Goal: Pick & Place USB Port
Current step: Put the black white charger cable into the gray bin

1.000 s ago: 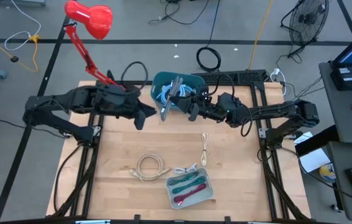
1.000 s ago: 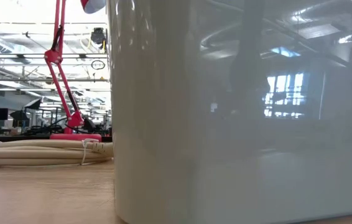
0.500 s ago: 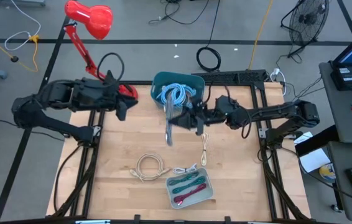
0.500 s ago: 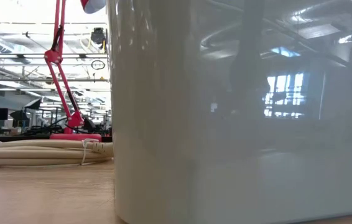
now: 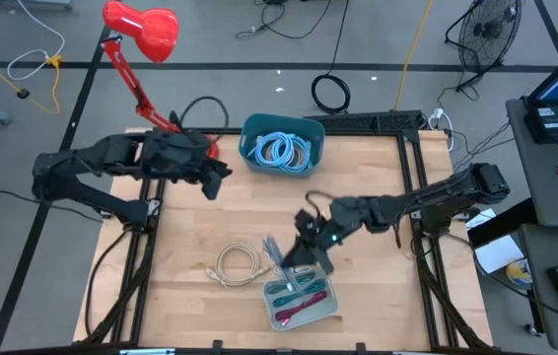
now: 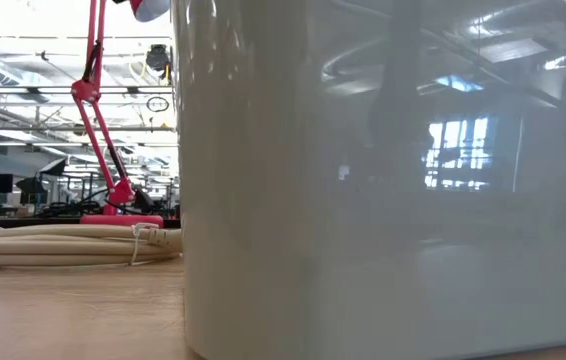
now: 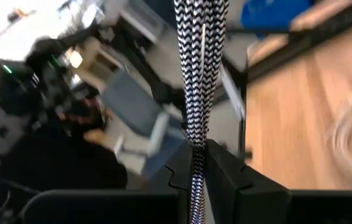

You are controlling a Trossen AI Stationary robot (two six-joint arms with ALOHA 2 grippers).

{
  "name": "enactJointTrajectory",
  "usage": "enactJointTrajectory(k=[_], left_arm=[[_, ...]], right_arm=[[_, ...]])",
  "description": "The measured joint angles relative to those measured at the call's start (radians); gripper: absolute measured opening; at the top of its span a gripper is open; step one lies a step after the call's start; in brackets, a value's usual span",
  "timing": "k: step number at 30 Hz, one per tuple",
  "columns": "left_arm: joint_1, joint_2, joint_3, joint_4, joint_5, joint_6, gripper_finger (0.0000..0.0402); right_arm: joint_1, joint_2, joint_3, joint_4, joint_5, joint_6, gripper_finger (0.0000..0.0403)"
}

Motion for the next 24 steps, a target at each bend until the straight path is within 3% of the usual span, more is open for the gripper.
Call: enactJointTrajectory(k=[13,24], left_arm=[[-0.078,0.083,0.0,0.059,-0.006,-0.11,0.0131],[-0.243,0.094,0.0,0.141,-0.162,-0.26,0.0131]], right_arm=[[0.138,0.0,0.0,-0.438,0.134,-0.093,0.0018],[0.147,0.0,0.0,-0.562,0.145,-0.203,0.0018]])
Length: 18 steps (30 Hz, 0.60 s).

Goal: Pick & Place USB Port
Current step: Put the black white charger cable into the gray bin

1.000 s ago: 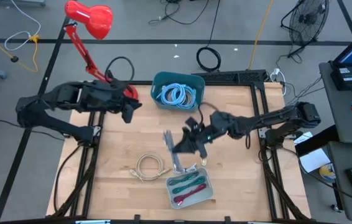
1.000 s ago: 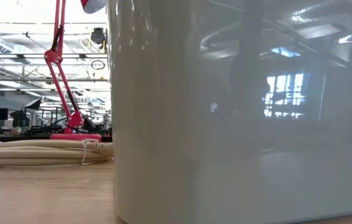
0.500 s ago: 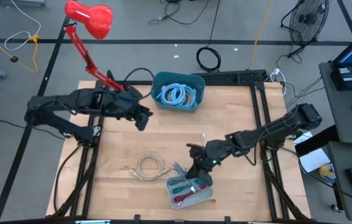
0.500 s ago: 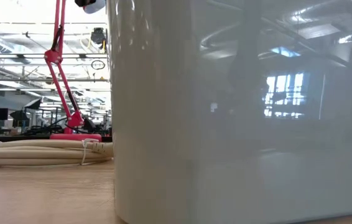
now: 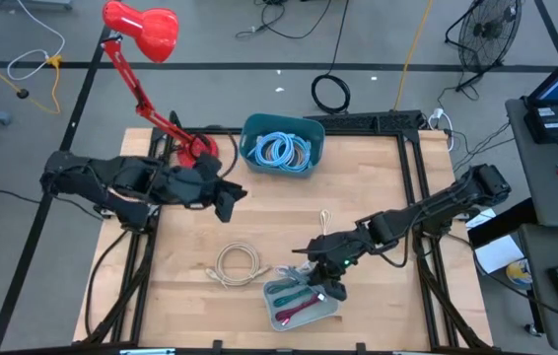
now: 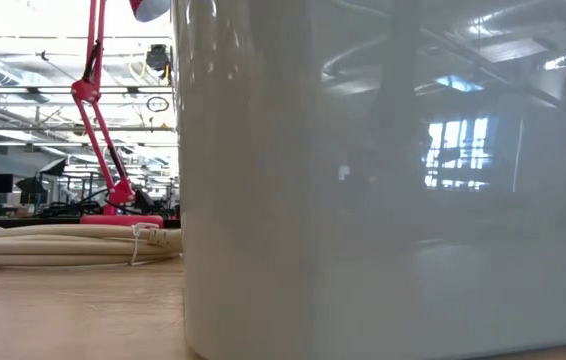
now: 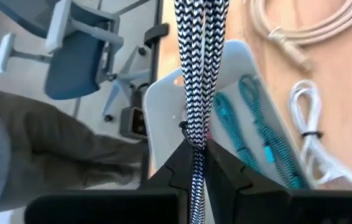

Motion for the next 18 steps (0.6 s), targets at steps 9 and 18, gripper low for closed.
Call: enactJointTrajectory(k=[9,18], left_arm=[[-0.079,0.06,0.0,-0.005,-0.056,-0.077,0.0131],[-0.084,0.1,0.0,-0.005,-0.05,-0.116,0.0131]], right_arm=[[-0.001,0.001,0.005,-0.011,0.017,-0.096,0.0018],[-0.017,0.061,0.208,-0.221,0.088,-0.229,0.0018]])
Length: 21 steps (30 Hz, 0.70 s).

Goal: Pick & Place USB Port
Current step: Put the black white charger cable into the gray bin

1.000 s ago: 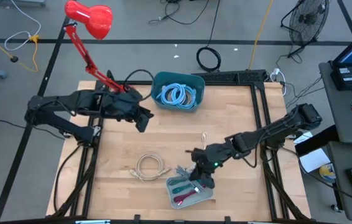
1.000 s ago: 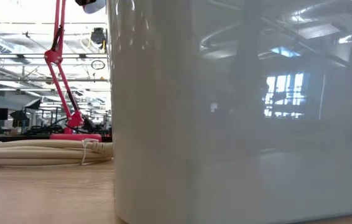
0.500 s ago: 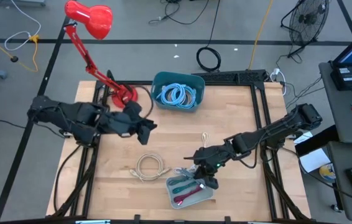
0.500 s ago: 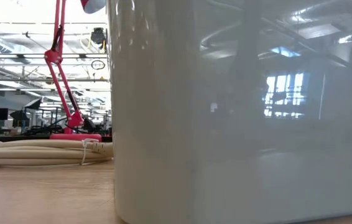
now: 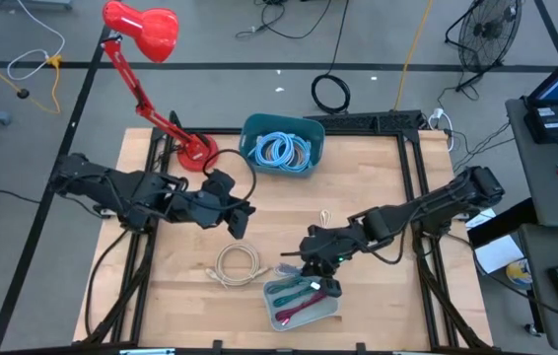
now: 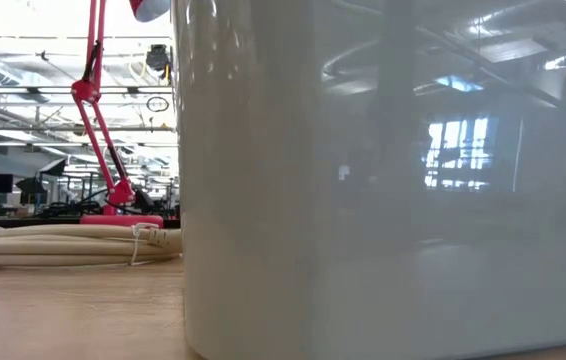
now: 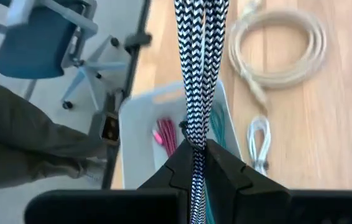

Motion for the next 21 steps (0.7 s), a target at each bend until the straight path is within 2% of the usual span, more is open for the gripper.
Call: enactJointTrajectory(k=[10,15,21], left_arm=[[-0.011,0.0,0.0,0.001,0.004,-0.011,0.0131],[-0.03,0.0,0.0,-0.001,0.004,-0.018,0.0131],[-0.05,0.0,0.0,-0.01,0.001,-0.026,0.0131]], right_arm=[[0.016,0.215,0.294,-0.323,-0.023,-0.166,0.0018],[0.046,0.306,0.372,-0.377,-0.03,-0.23,0.0018],[0.054,0.325,0.394,-0.37,-0.025,-0.278,0.0018]])
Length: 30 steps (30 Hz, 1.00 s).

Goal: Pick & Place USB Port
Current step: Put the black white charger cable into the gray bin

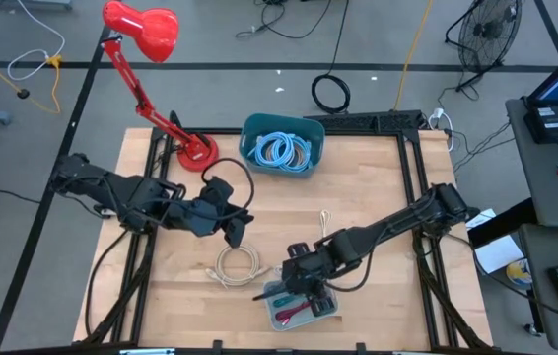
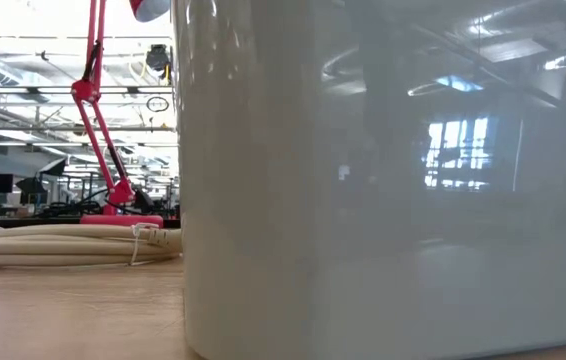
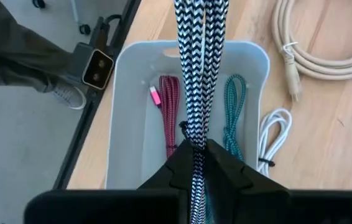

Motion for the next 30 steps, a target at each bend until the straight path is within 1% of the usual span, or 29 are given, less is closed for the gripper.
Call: enactJointTrajectory(k=[6,14,16,20,27,30], left_arm=[[-0.015,0.0,0.0,-0.002,-0.009,-0.006,0.0131],[-0.028,0.0,0.0,-0.016,-0.026,-0.033,0.0131],[-0.032,0.0,0.0,-0.015,-0.029,-0.039,0.0131],[-0.046,0.0,0.0,-0.015,-0.04,-0.053,0.0131],[-0.068,0.0,0.0,-0.022,-0.077,-0.071,0.0131],[-0.068,0.0,0.0,-0.022,-0.078,-0.074,0.0131]], right_arm=[[0.006,0.018,0.002,0.003,-0.001,-0.065,0.0018],[0.019,0.083,0.001,-0.106,0.004,-0.151,0.0018],[0.019,0.098,0.0,-0.11,0.007,-0.168,0.0018],[0.02,0.106,0.0,-0.074,0.011,-0.173,0.0018],[0.021,0.107,0.0,-0.077,0.024,-0.158,0.0018],[0.021,0.107,-0.017,-0.03,-0.003,-0.132,0.0018]])
